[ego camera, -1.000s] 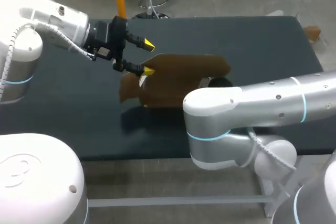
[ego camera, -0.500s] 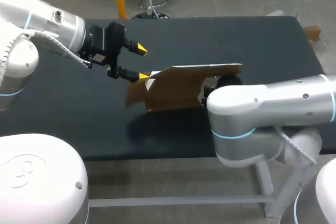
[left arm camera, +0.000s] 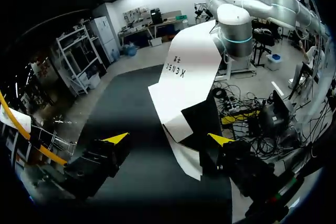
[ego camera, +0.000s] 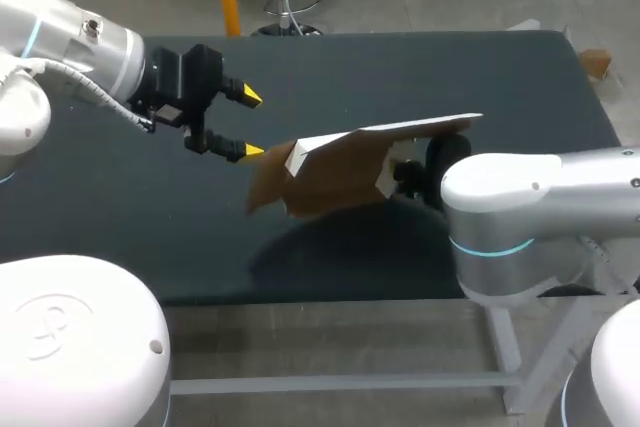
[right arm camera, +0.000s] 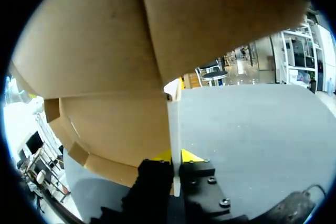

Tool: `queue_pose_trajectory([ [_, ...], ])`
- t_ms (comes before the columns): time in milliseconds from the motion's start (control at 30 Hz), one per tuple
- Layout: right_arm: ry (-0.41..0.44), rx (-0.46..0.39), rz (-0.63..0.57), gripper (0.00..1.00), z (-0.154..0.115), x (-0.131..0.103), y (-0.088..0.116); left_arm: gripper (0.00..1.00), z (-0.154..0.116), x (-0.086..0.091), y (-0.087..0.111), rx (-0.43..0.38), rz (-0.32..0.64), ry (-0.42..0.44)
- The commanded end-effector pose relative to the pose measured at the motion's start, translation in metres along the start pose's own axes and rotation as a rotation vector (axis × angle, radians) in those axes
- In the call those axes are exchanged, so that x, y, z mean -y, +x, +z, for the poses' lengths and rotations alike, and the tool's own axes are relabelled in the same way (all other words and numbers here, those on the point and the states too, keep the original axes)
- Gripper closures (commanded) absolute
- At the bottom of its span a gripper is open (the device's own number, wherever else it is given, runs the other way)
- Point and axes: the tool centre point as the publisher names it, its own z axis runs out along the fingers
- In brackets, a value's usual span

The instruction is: Assemble the packaging by folding the flat box into shape, placing the metal phone stand inside, and closing the box properly

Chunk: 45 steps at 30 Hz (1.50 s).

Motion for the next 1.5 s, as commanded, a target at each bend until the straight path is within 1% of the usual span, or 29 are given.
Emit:
queue_pose_trajectory([
  [33, 0.053, -0.212, 0.006, 1.00, -0.002, -0.009, -0.006, 0.00, -0.010, 0.002, 0.001, -0.004, 0.006, -0.026],
  [167, 0.096, -0.245, 0.020, 1.00, 0.000, -0.014, -0.006, 0.00, -0.016, 0.001, 0.001, -0.003, 0.011, -0.042],
  [400, 0.174, -0.263, 0.020, 1.00, 0.000, -0.020, -0.002, 0.00, -0.024, -0.001, -0.001, 0.006, 0.015, -0.077],
  [600, 0.243, -0.258, 0.023, 1.00, 0.000, -0.022, -0.001, 0.00, -0.027, -0.004, -0.002, -0.008, 0.032, -0.109],
  [867, 0.362, -0.234, 0.043, 1.00, -0.002, -0.024, 0.001, 0.00, -0.033, -0.009, 0.002, -0.057, 0.063, -0.152],
  [967, 0.407, -0.231, 0.056, 1.00, -0.003, -0.025, 0.001, 0.00, -0.036, -0.011, 0.003, -0.089, 0.078, -0.161],
  [1000, 0.429, -0.240, 0.062, 1.00, -0.003, -0.024, 0.001, 0.00, -0.036, -0.012, 0.004, -0.102, 0.079, -0.164],
  [1067, 0.500, -0.256, 0.087, 1.00, 0.000, -0.022, -0.001, 0.00, -0.037, -0.012, 0.004, -0.118, 0.065, -0.152],
  [1100, 0.514, -0.265, 0.100, 1.00, 0.001, -0.020, -0.004, 0.00, -0.037, -0.012, 0.004, -0.118, 0.065, -0.152],
  [1500, 0.514, -0.265, 0.100, 1.00, 0.001, -0.020, -0.004, 0.00, -0.037, -0.012, 0.004, -0.118, 0.065, -0.152],
])
